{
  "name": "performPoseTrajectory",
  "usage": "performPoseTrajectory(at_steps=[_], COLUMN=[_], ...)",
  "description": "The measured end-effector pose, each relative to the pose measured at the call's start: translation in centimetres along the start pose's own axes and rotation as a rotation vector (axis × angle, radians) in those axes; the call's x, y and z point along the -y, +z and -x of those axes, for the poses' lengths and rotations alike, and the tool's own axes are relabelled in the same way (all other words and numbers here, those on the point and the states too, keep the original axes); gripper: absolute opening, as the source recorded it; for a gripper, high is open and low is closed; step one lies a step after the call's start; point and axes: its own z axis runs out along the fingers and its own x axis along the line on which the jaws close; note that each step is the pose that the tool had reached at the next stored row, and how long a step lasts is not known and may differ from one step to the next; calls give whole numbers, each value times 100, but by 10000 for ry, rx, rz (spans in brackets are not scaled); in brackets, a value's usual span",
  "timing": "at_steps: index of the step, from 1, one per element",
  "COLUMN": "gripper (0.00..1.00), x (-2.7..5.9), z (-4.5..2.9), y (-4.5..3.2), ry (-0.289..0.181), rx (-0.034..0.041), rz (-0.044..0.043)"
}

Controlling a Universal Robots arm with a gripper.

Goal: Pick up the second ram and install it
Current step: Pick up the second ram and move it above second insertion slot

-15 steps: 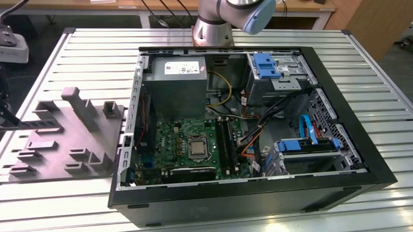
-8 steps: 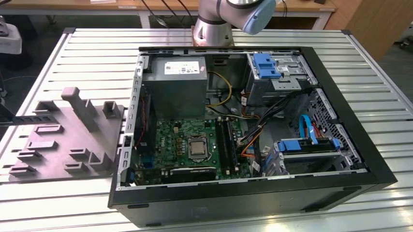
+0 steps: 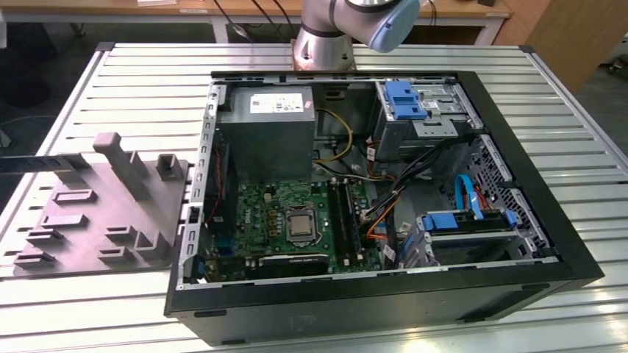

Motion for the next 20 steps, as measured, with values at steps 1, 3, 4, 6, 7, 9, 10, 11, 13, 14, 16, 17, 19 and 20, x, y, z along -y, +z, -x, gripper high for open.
performPoseTrajectory(at_steps=[1, 3, 4, 6, 7, 9, 10, 11, 13, 14, 16, 17, 19, 20], gripper=[11, 11, 11, 11, 11, 11, 11, 11, 11, 11, 11, 11, 11, 11], x=[-2, -6, -7, -9, -9, -11, -12, -12, -13, -13, -13, -13, -13, -13], z=[3, 10, 12, 16, 17, 20, 20, 21, 22, 22, 23, 22, 23, 22], y=[-43, -154, -182, -235, -259, -295, -308, -320, -337, -339, -339, -340, -341, -341], ry=[0, 0, 0, 0, 0, 0, 0, 0, 0, 0, 0, 0, 0, 0], rx=[0, 0, 0, 0, -1, 0, 0, 0, 1, 0, 1, 1, 1, 0], rz=[0, 0, 0, 0, 1, 0, -1, -1, -1, -1, -2, -1, -1, 0])
